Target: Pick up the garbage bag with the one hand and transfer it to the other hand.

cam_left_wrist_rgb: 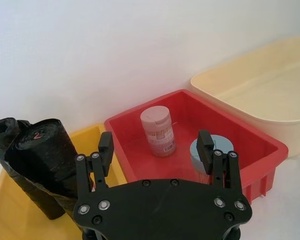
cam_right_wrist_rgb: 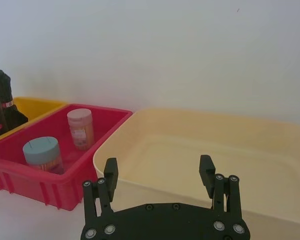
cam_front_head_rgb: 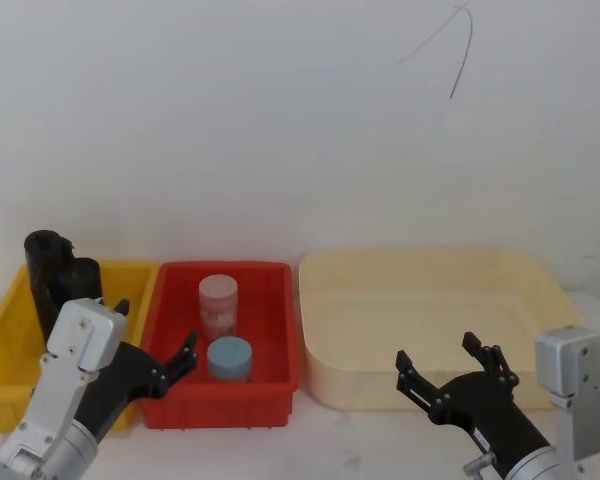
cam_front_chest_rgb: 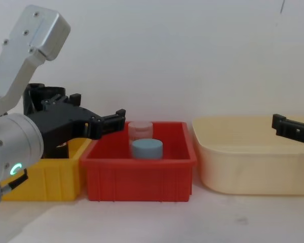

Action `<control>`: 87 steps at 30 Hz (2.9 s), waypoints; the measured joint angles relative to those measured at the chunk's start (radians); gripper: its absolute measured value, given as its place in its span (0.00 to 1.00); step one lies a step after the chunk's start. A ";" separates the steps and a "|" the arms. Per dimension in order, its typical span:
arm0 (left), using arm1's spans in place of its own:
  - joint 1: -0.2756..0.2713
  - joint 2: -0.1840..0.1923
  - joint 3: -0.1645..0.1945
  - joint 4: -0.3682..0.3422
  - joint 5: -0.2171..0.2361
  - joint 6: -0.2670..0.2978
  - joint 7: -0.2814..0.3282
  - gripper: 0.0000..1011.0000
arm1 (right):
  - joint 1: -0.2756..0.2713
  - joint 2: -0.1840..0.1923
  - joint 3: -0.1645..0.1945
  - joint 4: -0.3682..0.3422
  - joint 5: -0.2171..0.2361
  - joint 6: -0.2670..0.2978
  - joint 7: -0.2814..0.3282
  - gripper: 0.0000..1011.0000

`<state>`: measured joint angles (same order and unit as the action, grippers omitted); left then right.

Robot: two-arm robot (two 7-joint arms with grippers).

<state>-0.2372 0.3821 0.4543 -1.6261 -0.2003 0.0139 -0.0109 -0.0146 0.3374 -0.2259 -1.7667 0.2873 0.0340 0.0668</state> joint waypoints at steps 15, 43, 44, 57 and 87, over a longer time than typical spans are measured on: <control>0.000 0.000 0.000 0.000 0.000 0.000 0.000 0.99 | 0.000 0.000 0.000 0.000 0.000 0.000 0.000 0.99; 0.004 0.000 -0.002 -0.006 0.000 0.000 0.000 0.99 | 0.000 0.000 0.000 0.000 0.000 0.000 0.000 0.99; 0.006 0.000 -0.003 -0.009 -0.001 0.001 0.000 0.99 | 0.000 0.000 0.000 0.000 0.000 0.000 0.000 0.99; 0.093 0.037 -0.069 -0.111 -0.052 0.041 0.002 0.99 | 0.000 0.000 0.000 0.000 0.000 0.000 0.000 0.99; 0.045 0.057 -0.193 -0.033 -0.138 0.247 0.001 0.99 | 0.000 0.000 0.000 0.000 0.000 0.000 0.000 0.99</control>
<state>-0.1922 0.4387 0.2610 -1.6588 -0.3383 0.2609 -0.0102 -0.0147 0.3375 -0.2258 -1.7667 0.2873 0.0340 0.0668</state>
